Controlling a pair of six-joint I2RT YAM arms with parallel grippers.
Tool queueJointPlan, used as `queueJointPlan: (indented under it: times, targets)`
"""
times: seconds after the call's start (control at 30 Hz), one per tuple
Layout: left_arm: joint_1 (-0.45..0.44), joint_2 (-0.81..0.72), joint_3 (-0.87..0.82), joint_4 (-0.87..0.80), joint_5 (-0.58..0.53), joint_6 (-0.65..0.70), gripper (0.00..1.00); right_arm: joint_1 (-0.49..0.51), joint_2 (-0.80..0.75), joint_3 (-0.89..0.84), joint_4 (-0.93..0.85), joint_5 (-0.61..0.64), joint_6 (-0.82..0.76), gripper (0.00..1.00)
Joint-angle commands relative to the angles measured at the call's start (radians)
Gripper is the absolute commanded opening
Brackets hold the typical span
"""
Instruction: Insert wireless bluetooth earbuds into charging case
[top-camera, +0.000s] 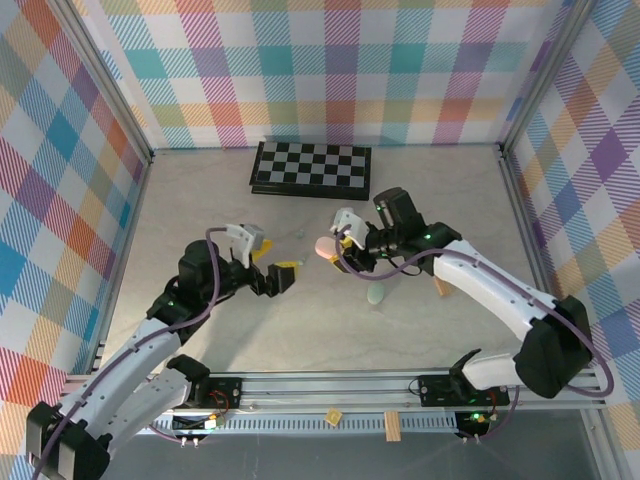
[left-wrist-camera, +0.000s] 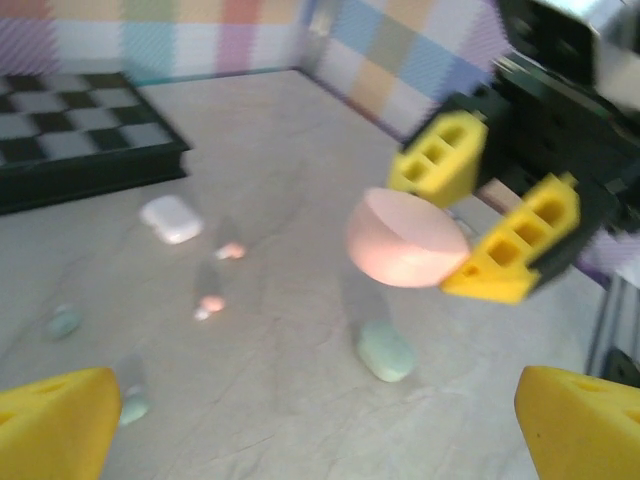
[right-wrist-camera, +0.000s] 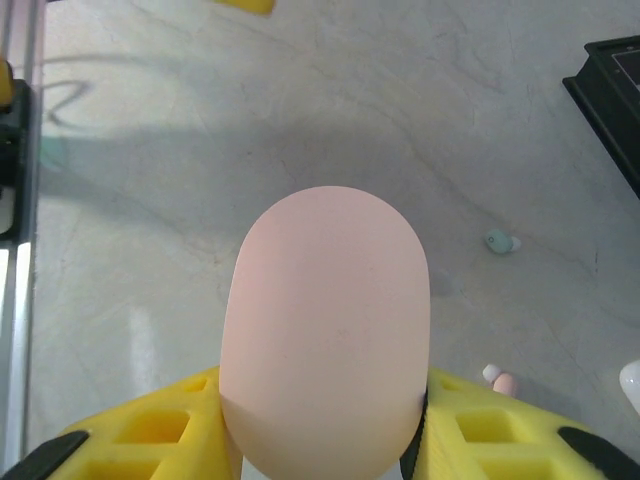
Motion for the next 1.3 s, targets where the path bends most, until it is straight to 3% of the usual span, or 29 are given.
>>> queueJointPlan:
  times: [0.0,0.23,0.43,0.57,1.27]
  targets:
    - [-0.061,0.027,0.019,0.107,0.075,0.135,1.0,-0.014,-0.042,0.061,-0.153,-0.097,-0.049,0.39]
    - [-0.113,0.099,0.045,0.178,0.219,0.239,0.96,-0.016,-0.083,0.133,-0.303,-0.243,-0.11,0.38]
    - [-0.161,0.164,0.099,0.177,0.296,0.26,0.75,-0.016,-0.098,0.155,-0.326,-0.352,-0.125,0.37]
    - [-0.177,0.176,0.102,0.225,0.318,0.247,0.72,-0.015,-0.091,0.169,-0.348,-0.394,-0.142,0.38]
    - [-0.215,0.228,0.141,0.272,0.392,0.198,0.46,-0.015,-0.069,0.162,-0.366,-0.421,-0.163,0.36]
